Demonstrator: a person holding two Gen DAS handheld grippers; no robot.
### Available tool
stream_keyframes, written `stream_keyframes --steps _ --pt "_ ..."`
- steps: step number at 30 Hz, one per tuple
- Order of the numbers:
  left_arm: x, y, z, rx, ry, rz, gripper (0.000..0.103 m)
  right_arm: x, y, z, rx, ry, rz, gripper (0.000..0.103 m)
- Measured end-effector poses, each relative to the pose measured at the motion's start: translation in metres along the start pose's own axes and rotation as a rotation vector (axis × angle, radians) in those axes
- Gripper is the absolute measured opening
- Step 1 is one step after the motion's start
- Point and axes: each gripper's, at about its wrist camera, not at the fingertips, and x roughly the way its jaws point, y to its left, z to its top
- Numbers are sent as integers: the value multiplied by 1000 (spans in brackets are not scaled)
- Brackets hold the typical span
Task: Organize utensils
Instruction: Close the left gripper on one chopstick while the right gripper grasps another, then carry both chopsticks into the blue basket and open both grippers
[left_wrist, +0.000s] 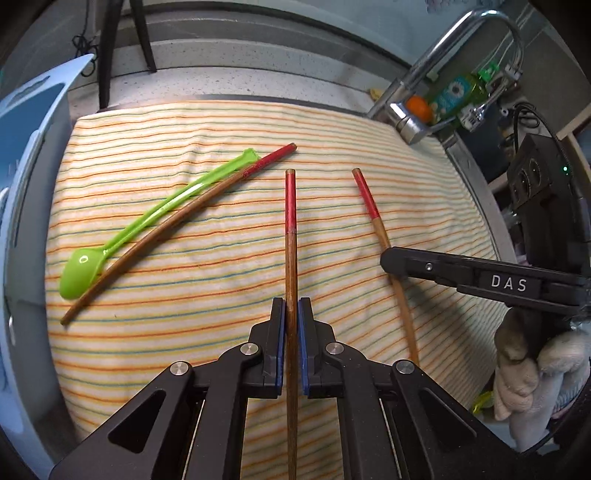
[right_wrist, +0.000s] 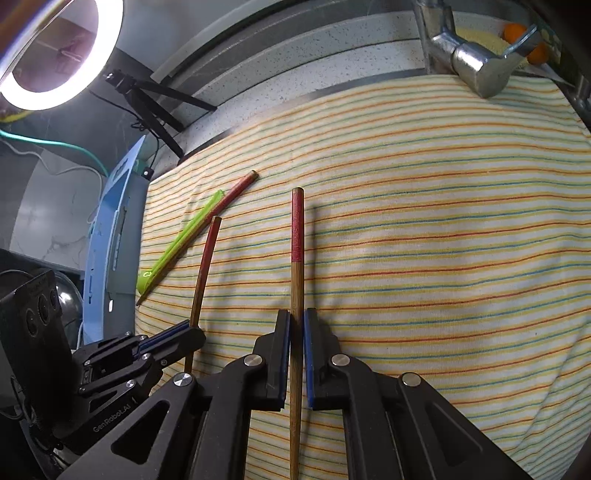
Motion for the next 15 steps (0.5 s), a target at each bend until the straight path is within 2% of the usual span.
stream_keyframes --steps 5,15 --pt "-28 6 2 -21 -54 -16 5 -12 15 2 -26 -28 28 6" --pt "-88 41 9 -81 -187 17 5 -38 74 13 -119 -88 115 6"
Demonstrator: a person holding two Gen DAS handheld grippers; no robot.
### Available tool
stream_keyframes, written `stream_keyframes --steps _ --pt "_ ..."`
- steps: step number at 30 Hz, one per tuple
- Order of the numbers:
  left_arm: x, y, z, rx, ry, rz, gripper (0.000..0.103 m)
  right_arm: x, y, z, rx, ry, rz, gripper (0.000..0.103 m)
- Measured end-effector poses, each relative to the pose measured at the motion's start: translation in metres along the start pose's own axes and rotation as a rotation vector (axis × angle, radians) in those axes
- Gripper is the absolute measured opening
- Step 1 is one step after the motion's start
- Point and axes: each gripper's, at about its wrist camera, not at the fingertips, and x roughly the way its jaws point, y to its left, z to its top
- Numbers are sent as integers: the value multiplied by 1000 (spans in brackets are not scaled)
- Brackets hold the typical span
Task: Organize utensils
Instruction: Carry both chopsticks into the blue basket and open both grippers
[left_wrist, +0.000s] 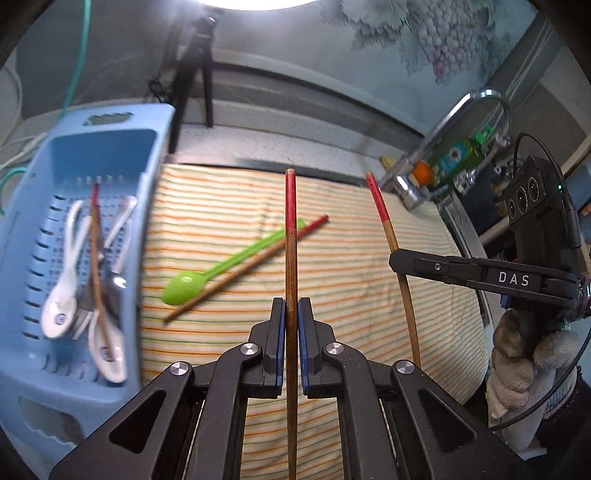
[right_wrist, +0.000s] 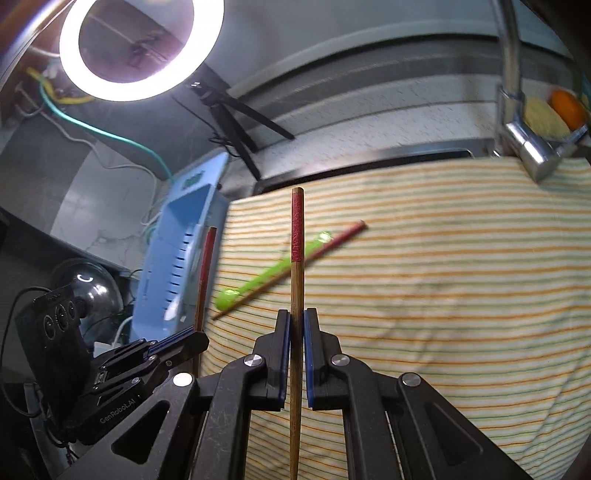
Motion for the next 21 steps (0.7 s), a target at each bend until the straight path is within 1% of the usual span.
stream_keyframes --steps 4,11,16,21 --pt "-20 14 7 -21 -50 35 5 2 33 12 -48 -12 40 6" --pt "-44 49 13 -50 -93 100 5 17 89 31 -115 -13 101 6" --pt "-52 73 19 -76 -109 136 5 38 121 40 -146 0 126 6" --pt "-55 97 26 -98 -124 156 5 69 146 46 -150 27 140 6"
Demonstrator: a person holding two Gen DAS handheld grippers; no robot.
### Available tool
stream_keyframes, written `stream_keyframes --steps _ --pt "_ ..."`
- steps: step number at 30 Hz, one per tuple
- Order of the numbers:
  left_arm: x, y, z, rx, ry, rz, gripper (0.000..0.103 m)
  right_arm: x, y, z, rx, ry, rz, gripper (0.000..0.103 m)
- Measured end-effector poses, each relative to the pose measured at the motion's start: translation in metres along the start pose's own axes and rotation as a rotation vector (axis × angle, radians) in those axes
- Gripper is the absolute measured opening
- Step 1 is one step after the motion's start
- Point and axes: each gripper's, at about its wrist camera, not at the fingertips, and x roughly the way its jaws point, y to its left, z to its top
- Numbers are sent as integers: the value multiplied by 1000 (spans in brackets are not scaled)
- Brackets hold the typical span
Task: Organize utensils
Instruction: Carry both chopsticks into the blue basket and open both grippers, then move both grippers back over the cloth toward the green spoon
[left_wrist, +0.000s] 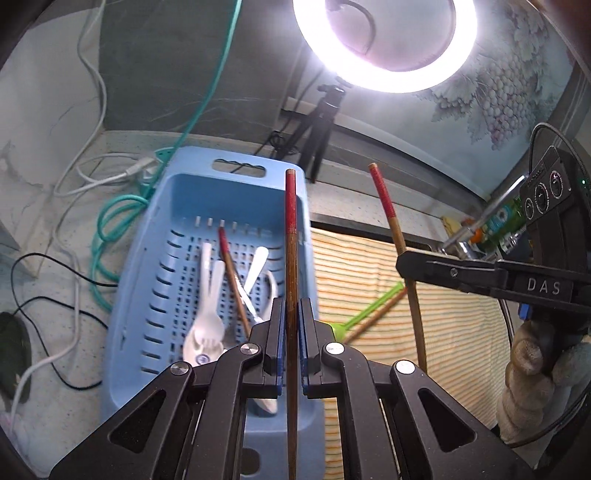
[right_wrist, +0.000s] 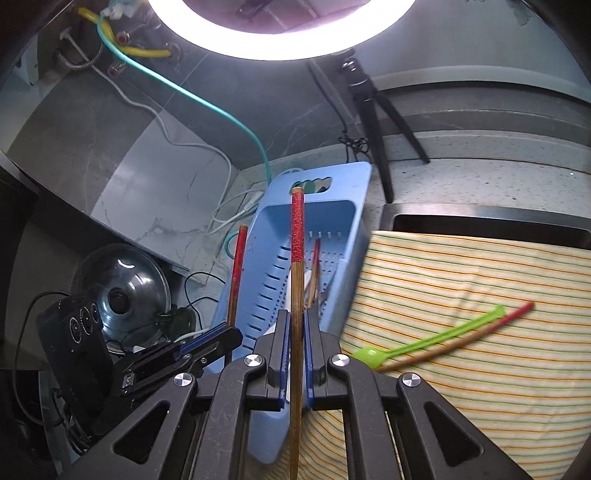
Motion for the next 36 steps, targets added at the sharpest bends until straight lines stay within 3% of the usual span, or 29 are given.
stream_keyframes --steps 12,18,21,22,25,36 --pt "21 41 20 -30 23 12 5 68 17 17 46 50 10 7" --pt "25 51 25 -46 30 26 5 82 20 20 30 62 -12 10" --pt "27 54 27 -58 33 43 16 81 20 21 20 64 -30 10" --pt "26 55 27 -65 27 51 20 80 20 21 16 61 -35 17" --pt "24 54 27 -62 24 51 20 74 18 21 14 44 -45 38" --pt "28 30 24 -8 36 49 20 49 2 20 15 18 -58 38"
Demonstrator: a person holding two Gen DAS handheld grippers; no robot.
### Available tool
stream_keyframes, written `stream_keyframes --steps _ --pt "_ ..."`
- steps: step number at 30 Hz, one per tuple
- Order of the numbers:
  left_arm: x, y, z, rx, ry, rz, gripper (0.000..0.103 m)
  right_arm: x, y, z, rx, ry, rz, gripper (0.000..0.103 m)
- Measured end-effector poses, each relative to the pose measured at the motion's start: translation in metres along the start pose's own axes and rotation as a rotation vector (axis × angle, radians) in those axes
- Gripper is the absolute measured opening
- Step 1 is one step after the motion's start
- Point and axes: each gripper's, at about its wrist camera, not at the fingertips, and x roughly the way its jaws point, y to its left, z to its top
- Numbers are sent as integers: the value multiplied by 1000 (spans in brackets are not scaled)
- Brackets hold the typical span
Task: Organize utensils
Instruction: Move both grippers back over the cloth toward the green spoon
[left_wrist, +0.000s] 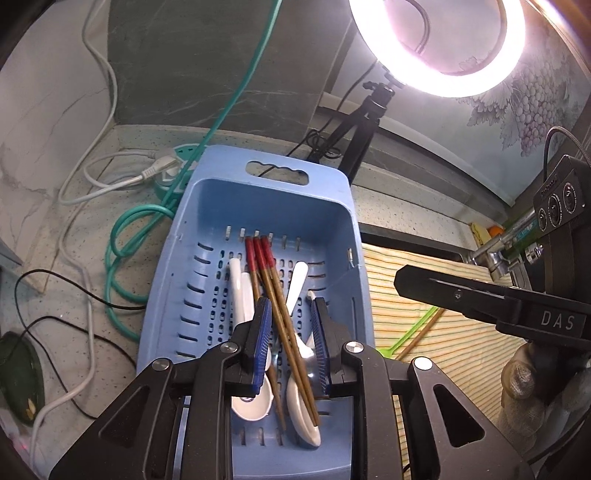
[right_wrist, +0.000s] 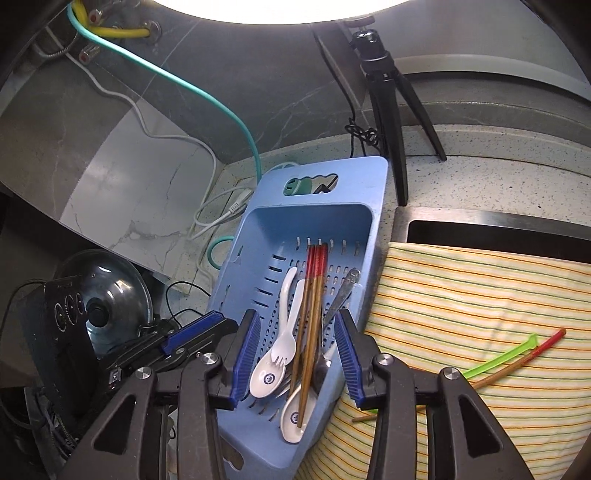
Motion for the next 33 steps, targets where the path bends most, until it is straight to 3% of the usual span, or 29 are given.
stream_keyframes --steps 13,20,28,33 --pt "30 -72 -6 166 78 -62 20 -59 -65 -18 82 -55 -51 38" --pt "66 -122 -11 300 180 -57 20 -101 -125 -43 193 -102 -82 38" --pt "100 -151 -15 397 290 -23 20 -131 -176 -71 314 -137 -93 38" --pt "115 -161 -16 417 359 -64 20 -145 -192 -84 351 -156 -92 38"
